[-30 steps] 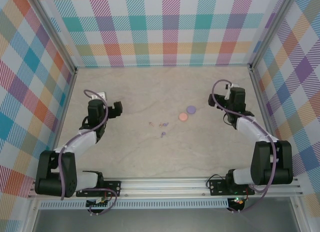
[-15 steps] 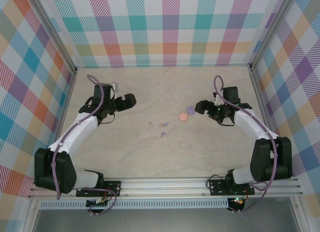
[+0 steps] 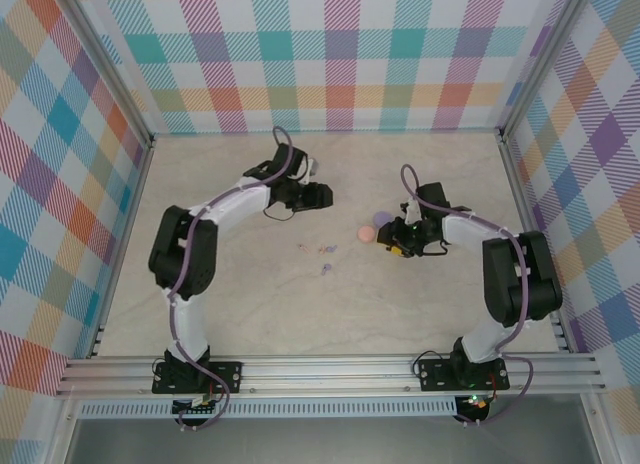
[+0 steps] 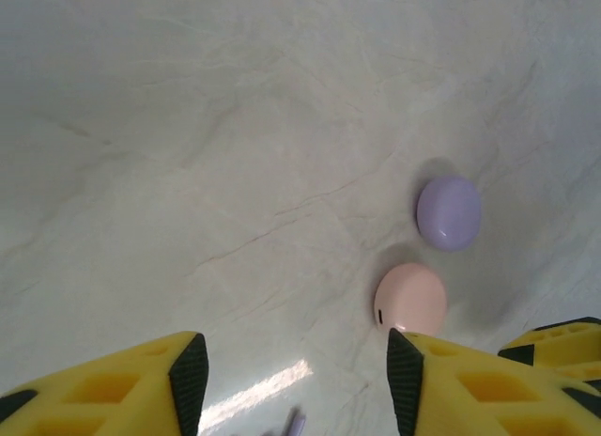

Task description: Insert wireless bluetooth earbuds into charging case

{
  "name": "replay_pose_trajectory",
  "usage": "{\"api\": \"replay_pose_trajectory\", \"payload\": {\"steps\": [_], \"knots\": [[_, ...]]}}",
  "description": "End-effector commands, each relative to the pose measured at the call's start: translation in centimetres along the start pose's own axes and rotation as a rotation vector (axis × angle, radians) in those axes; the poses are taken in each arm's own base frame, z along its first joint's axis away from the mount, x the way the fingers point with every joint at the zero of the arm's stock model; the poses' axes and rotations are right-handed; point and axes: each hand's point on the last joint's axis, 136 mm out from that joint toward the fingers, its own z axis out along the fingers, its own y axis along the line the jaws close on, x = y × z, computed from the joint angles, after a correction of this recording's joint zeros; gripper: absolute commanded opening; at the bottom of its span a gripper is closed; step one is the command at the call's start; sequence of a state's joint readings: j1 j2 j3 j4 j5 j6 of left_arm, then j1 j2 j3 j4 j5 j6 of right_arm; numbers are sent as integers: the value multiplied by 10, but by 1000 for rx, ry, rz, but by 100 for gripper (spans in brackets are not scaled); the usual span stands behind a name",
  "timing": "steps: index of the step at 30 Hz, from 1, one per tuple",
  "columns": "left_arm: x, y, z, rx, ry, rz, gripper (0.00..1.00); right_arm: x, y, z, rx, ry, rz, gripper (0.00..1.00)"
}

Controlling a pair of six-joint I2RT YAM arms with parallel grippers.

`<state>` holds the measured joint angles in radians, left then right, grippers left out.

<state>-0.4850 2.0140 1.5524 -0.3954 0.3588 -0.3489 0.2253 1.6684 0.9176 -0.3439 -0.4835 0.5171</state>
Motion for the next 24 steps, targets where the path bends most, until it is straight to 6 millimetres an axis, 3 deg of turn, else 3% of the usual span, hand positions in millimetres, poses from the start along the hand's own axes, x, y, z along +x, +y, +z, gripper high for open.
{"api": "replay_pose_trajectory", "payload": {"steps": [1,4,10,24], "knots": [[3,-24,18,68,67,9,49,-13,19,2,-55,-26,-10,34],[3,-36,39,106,100,8,42,-15,16,9,-49,-20,8,28],[13,-55,65,181,157,24,42,-19,7,19,-14,-16,34,25],[37,-59,90,245,240,-8,42,-32,0,37,18,6,60,16]]}}
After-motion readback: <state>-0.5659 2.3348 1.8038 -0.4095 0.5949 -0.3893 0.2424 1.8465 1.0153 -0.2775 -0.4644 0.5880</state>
